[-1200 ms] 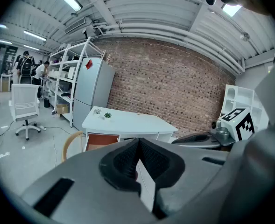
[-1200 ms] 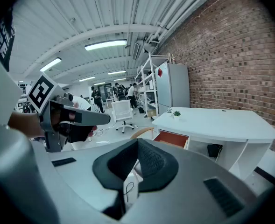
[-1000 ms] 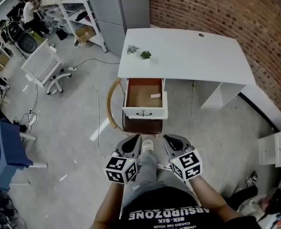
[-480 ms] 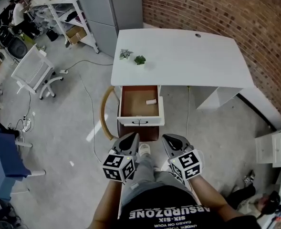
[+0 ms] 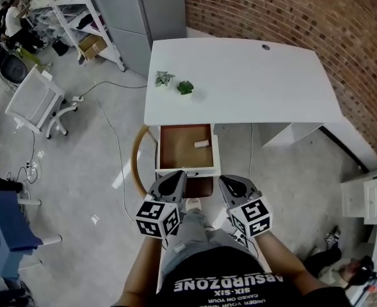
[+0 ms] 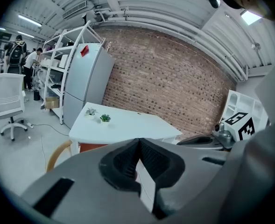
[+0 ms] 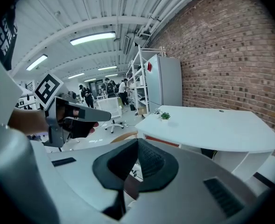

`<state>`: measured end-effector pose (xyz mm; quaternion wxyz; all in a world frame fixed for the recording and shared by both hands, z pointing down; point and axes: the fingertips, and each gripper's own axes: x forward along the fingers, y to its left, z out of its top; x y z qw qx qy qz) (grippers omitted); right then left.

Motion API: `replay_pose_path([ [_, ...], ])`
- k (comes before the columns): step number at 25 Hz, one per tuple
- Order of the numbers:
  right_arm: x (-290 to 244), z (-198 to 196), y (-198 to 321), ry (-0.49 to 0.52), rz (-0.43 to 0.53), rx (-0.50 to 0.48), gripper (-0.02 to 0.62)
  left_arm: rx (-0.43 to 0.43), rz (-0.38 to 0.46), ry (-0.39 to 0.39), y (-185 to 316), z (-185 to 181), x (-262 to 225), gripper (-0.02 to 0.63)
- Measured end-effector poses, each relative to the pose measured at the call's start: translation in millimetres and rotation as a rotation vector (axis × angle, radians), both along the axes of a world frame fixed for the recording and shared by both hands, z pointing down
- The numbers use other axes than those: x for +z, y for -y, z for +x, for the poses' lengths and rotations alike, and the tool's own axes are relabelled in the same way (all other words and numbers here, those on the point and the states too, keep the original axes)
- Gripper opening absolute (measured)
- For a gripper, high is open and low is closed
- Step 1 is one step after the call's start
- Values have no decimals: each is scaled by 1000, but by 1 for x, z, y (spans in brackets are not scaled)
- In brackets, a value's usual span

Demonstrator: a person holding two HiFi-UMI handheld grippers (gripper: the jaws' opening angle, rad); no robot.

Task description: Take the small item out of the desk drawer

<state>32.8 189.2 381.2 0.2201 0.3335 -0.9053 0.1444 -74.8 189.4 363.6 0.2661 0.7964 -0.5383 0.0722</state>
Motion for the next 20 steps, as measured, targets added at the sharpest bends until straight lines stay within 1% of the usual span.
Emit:
replay_pose_path([
  [4,3,-7,19,-5,-6,11,-3,-2,-4,-3,23,-13,3,6],
  [10,6,-14,44,-15,-10,44,-3,21,17,-49,54,-27,1,6],
  [18,8,-20,69,-18,9,106,-3,72,37,-30,82,-36,7,12],
  [20,8,-20,74,-16,14,120,-3,90,33,-23,85,-37,12,38],
])
